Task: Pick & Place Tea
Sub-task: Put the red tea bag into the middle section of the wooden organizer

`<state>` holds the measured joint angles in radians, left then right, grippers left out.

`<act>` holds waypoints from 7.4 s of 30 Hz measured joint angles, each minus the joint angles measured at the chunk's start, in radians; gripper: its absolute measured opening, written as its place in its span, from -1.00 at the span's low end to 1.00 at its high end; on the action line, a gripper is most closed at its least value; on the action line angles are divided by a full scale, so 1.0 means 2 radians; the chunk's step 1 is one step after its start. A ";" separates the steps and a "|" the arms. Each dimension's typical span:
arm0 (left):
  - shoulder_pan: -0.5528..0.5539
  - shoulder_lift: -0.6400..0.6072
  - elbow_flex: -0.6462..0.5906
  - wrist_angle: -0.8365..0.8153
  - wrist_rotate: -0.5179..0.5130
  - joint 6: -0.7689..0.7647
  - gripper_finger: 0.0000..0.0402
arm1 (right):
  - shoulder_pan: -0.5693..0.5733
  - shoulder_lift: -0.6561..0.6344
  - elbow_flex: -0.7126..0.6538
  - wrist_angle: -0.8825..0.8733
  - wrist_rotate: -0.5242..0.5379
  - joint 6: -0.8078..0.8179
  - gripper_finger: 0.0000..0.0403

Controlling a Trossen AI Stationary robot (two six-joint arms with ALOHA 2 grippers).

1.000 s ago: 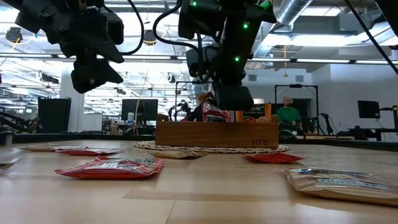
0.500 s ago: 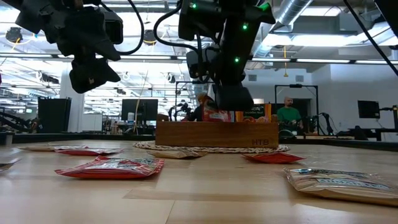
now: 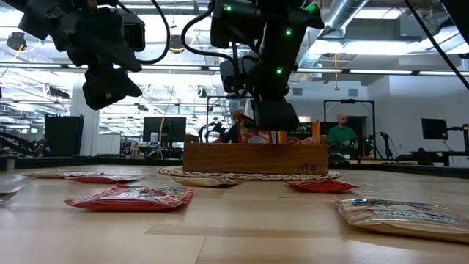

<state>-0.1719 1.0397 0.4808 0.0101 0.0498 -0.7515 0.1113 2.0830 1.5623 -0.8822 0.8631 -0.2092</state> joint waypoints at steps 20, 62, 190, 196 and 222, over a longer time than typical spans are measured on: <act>0.000 0.000 0.000 0.000 0.020 0.001 -0.12 | -0.011 0.000 0.032 -0.031 -0.039 0.000 -0.32; 0.000 0.000 0.000 0.007 0.066 -0.023 -0.12 | 0.138 -0.113 -0.003 -0.117 -0.340 0.178 -0.33; 0.000 0.000 0.000 -0.034 0.033 -0.010 -0.12 | 0.041 -0.004 0.009 0.024 0.067 0.091 -1.00; 0.000 0.000 0.000 -0.034 0.033 -0.010 -0.12 | 0.042 0.010 0.010 0.024 0.066 0.097 -1.00; 0.000 0.000 0.000 -0.031 0.033 -0.010 -0.12 | 0.032 0.041 0.010 0.017 0.056 0.132 -1.00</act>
<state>-0.1715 1.0397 0.4808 -0.0513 0.1165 -0.7719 0.1749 2.1654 1.5833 -0.8479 0.9745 0.0556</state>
